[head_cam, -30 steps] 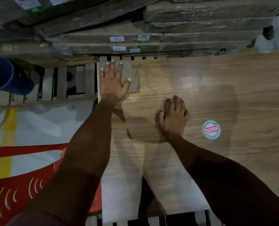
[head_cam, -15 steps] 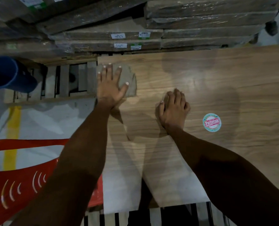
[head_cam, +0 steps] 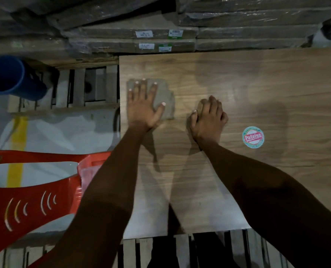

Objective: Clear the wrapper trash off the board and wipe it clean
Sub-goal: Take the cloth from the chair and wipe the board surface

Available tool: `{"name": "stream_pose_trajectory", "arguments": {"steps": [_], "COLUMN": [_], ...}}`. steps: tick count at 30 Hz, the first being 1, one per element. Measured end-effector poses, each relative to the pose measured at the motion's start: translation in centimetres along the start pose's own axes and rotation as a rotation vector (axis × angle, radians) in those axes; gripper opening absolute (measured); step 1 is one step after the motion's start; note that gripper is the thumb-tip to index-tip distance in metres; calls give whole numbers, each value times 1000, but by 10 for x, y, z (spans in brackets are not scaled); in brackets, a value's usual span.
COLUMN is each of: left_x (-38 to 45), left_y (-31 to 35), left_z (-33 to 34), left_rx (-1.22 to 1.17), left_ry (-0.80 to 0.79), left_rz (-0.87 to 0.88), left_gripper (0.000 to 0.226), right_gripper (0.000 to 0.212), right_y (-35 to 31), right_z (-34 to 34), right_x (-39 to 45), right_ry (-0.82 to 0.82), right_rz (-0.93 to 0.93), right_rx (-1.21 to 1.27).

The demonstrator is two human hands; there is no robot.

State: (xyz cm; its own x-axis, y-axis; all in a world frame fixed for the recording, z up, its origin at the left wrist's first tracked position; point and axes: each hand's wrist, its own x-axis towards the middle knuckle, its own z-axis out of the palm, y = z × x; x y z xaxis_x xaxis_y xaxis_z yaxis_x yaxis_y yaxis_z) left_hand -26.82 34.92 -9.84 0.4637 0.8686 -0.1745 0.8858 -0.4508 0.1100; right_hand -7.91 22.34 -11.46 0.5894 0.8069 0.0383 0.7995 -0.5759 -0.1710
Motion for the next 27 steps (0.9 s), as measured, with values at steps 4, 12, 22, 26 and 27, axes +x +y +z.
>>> {"name": "stream_pose_trajectory", "arguments": {"steps": [4, 12, 22, 26, 27], "left_x": [-10, -23, -65, -79, -78], "left_y": [-9, 32, 25, 41, 36], "left_z": [1, 13, 19, 25, 25], "left_rx": [-11, -21, -33, -74, -75], "left_ry": [40, -16, 36, 12, 26], "left_rz": [-127, 55, -22, 54, 34], "left_gripper": [80, 82, 81, 80, 81], "right_gripper": [54, 55, 49, 38, 38], "right_y": [0, 0, 0, 5, 10], "right_z": [1, -3, 1, -9, -11], "right_x": [-1, -2, -1, -15, -28], "right_ry": [2, 7, -11, 66, 78], "right_rz": [-7, -10, -28, -12, 2], "right_rx": [0, 11, 12, 161, 198]}}
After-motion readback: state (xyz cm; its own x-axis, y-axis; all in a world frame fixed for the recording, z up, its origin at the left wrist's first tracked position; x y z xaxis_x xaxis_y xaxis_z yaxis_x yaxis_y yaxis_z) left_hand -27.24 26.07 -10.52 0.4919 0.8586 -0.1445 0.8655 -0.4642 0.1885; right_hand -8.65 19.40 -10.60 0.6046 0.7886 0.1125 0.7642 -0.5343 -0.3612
